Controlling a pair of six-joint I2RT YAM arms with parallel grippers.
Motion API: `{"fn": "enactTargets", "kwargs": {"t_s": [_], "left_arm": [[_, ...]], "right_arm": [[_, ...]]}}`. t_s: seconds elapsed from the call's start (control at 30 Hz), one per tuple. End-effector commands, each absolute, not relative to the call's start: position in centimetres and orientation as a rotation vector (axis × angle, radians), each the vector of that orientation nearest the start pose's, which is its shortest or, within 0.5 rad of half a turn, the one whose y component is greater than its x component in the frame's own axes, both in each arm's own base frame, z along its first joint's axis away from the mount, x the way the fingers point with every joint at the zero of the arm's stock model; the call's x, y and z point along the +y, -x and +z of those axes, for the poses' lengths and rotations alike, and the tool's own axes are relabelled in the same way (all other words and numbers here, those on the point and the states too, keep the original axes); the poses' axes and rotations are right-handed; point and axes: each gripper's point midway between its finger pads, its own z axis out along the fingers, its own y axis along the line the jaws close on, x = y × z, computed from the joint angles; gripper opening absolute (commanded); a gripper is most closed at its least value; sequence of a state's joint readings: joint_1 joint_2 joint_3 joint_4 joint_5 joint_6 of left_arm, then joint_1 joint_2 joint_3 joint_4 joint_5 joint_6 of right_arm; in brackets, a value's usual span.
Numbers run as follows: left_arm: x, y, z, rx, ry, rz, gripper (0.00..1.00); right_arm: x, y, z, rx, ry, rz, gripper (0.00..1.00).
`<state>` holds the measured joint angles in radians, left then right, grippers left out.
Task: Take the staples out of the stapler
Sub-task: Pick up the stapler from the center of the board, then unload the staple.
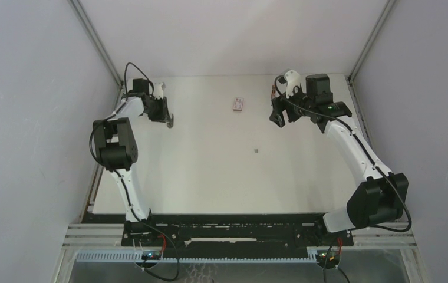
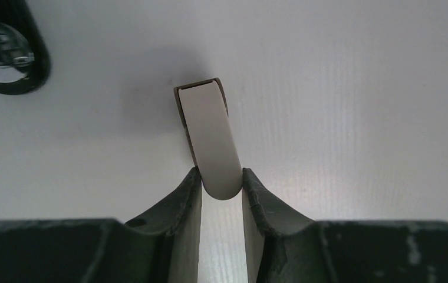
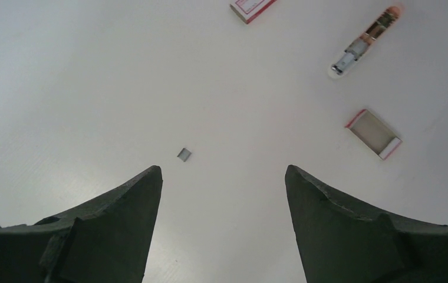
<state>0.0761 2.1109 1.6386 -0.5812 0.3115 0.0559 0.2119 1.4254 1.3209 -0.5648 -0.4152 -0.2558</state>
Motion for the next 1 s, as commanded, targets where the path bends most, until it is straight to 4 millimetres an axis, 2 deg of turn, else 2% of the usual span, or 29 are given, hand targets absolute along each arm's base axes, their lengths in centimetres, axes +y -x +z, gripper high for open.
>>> {"fn": "enactTargets", "kwargs": {"t_s": [0.0, 0.33, 0.57, 0.83, 0.97], "left_arm": [[-5.1, -48.7, 10.0, 2.433, -0.126, -0.568, 0.06], [-12.1, -46.2, 15.2, 2.232, -0.209, -0.862, 0.0], [-15.0, -44.5, 18.1, 2.088, -0.161, -1.044, 0.0], [-17.8, -43.0, 19.6, 1.99, 0.029, -1.254, 0.0], [-19.8, -41.8, 20.8, 1.924, 0.041, -1.372, 0.0]], "right_arm": [[16.9, -36.9, 22.5, 2.039, 0.816, 0.55, 0.76], [22.3, -35.4, 19.0, 2.126, 0.818, 0.894, 0.74], [25.2, -35.4, 18.2, 2.167, 0.7, 1.1, 0.7], [28.5, -35.9, 16.9, 2.238, 0.696, 1.104, 0.65], [30.0, -36.8, 16.2, 2.264, 0.687, 1.092, 0.62]]}}
